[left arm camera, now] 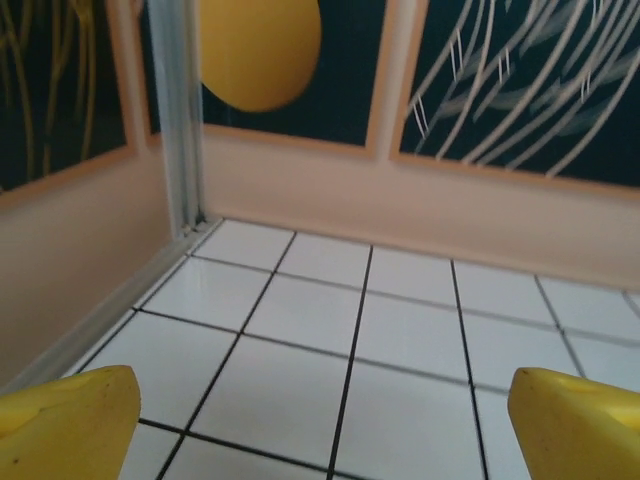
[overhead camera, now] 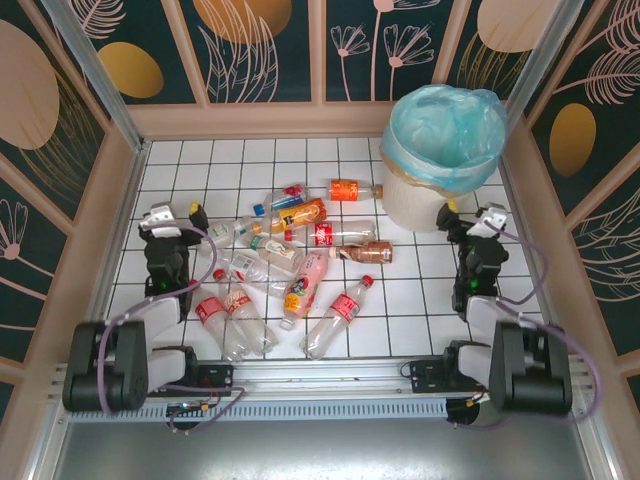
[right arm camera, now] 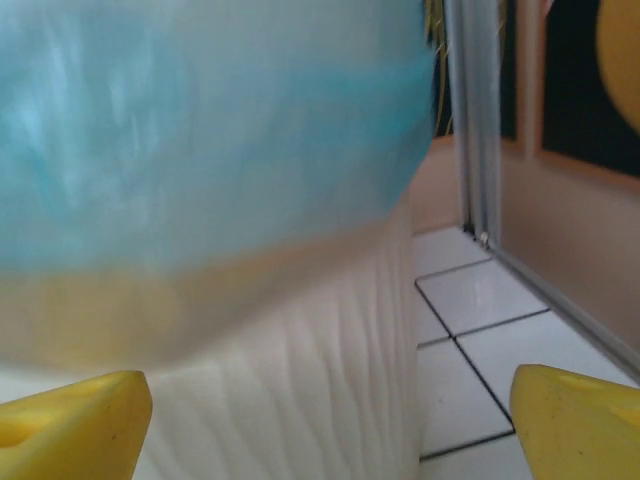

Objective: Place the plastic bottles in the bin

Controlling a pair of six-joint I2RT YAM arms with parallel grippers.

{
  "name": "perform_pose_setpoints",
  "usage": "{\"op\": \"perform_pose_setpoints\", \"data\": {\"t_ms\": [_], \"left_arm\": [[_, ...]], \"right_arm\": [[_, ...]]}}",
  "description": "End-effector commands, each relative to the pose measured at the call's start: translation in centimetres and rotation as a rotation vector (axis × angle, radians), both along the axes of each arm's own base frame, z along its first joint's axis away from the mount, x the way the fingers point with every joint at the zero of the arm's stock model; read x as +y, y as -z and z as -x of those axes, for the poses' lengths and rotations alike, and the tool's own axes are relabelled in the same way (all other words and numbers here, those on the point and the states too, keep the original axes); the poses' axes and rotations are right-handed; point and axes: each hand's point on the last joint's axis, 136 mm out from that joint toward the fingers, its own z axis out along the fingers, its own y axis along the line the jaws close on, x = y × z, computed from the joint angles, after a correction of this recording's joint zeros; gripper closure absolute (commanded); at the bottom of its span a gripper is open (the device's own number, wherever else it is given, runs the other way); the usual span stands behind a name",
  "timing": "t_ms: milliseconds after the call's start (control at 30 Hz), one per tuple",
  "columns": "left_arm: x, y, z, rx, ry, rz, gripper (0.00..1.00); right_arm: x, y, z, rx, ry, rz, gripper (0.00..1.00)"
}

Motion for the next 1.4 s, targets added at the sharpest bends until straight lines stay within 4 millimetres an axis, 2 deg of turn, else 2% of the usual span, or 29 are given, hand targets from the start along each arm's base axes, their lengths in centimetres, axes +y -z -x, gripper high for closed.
{"op": "perform_pose_setpoints", "data": {"t_ms": [0, 100, 233, 333, 467, 600, 700, 800, 933, 1033, 1167, 1367], "left_arm": [[1.0, -2.5, 0.3, 0.022, -0.058, 0.102, 0.09], [-1.1, -5.5, 0.4, 0.031, 0.049, 0.15, 0.16], [-5.8, -9.0, 1.2, 0.065, 0.198, 0.102, 0.17], [-8.4, -10.3, 1.9, 0.101, 0.302, 0.124, 0.22], [-11.4, -10.7, 3.1, 0.164, 0.445, 0.133, 0.22], [-14.5, -9.9, 4.5, 0.243, 0.594, 0.108, 0.25], [-18.0, -9.1, 6.0, 0.286, 0.731, 0.043, 0.28], [-22.0, -7.3, 7.8, 0.347, 0.866, -0.071, 0.29], [-27.6, -4.4, 11.3, 0.398, 1.054, -0.26, 0.29], [-30.6, -3.1, 13.9, 0.385, 1.167, -0.333, 0.3], [-33.0, -1.1, 15.9, 0.405, 1.228, -0.395, 0.31], [-34.7, 2.5, 18.1, 0.477, 1.288, -0.505, 0.32]], "right_arm": [[-1.0, 0.0, 0.4, 0.151, 0.069, -0.132, 0.11], [1.3, -1.1, 1.0, 0.245, -0.036, -0.207, 0.15], [7.1, -1.6, 2.6, 0.339, -0.28, -0.304, 0.21], [10.7, -0.7, 4.4, 0.419, -0.394, -0.362, 0.22], [12.7, 1.6, 7.0, 0.52, -0.444, -0.444, 0.22], [13.5, 3.5, 9.4, 0.597, -0.474, -0.525, 0.24], [14.3, 4.6, 11.2, 0.658, -0.503, -0.563, 0.26], [15.2, 5.4, 12.8, 0.712, -0.527, -0.577, 0.28], [16.5, 6.4, 14.1, 0.766, -0.565, -0.588, 0.31], [17.7, 7.2, 14.9, 0.802, -0.606, -0.605, 0.31], [19.3, 8.7, 15.6, 0.85, -0.644, -0.628, 0.32], [20.9, 10.2, 16.1, 0.897, -0.662, -0.6, 0.32]]}}
